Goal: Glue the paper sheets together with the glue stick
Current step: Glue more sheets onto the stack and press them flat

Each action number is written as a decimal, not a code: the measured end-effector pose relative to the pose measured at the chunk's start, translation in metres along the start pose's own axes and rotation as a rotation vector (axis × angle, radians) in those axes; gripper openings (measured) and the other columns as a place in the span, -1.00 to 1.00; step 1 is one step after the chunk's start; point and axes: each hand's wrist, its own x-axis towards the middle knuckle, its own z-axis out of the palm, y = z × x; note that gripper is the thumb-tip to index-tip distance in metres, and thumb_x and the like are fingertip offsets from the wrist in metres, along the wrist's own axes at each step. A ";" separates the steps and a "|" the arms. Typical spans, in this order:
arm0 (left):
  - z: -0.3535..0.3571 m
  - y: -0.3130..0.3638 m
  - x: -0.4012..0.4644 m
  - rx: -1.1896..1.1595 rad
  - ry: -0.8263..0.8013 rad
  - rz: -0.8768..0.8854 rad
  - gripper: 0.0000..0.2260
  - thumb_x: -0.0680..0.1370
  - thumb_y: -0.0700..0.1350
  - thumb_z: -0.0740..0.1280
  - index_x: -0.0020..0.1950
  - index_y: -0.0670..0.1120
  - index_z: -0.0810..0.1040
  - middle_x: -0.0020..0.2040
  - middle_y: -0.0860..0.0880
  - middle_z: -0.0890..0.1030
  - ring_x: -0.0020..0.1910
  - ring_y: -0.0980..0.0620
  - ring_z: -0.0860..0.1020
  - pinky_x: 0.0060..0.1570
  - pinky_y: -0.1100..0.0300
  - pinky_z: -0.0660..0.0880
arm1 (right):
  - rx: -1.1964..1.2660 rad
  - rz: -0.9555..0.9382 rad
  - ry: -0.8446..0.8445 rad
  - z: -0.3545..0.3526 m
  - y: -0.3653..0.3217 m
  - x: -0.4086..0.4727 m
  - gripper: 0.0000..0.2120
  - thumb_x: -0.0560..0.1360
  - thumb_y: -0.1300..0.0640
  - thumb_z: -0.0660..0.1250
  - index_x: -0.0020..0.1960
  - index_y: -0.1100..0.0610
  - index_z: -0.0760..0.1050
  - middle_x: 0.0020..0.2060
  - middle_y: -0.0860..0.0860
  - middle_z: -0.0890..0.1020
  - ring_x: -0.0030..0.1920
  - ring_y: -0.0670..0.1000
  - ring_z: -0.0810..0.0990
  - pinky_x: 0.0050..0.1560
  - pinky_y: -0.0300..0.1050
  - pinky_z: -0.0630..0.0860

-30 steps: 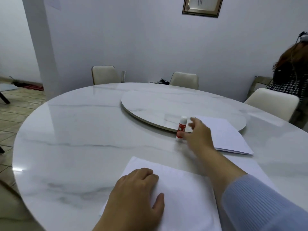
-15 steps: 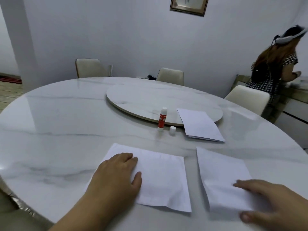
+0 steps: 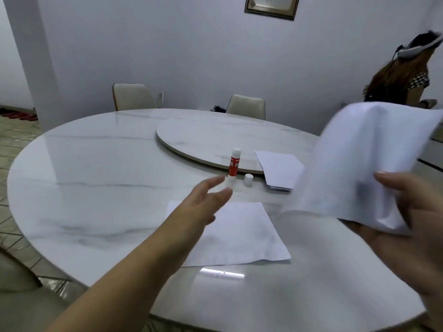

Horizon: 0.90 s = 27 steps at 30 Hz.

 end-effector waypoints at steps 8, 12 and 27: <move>-0.025 0.016 -0.005 -0.395 -0.009 -0.009 -0.27 0.40 -0.23 0.39 0.41 0.27 0.17 -0.25 -0.08 0.70 -0.27 -0.02 0.67 -0.23 0.16 0.61 | -0.130 0.203 0.011 0.052 0.048 0.013 -0.77 0.44 0.20 0.28 0.07 0.13 0.60 -0.03 0.04 0.73 -0.05 0.05 0.71 -0.01 0.04 0.62; -0.051 0.017 -0.011 -0.126 0.092 0.038 -0.55 0.50 -0.33 0.30 0.23 0.17 0.49 -0.02 -0.14 0.70 -0.13 -0.10 0.69 -0.11 0.11 0.64 | -0.661 0.115 0.132 0.031 0.067 0.028 -0.64 0.45 0.26 0.38 0.21 0.03 0.52 -0.08 -0.01 0.73 -0.08 0.04 0.70 -0.03 0.05 0.60; -0.063 -0.017 -0.025 0.449 0.277 -0.094 -0.83 0.38 -0.20 0.50 -0.17 0.09 0.68 -0.55 0.06 0.51 -0.65 0.18 0.41 -0.59 0.46 0.32 | -1.051 0.227 0.021 0.006 0.088 0.047 -0.73 0.31 0.25 0.55 -0.08 -0.05 0.66 -0.25 0.02 0.56 -0.30 -0.01 0.52 -0.22 -0.22 0.48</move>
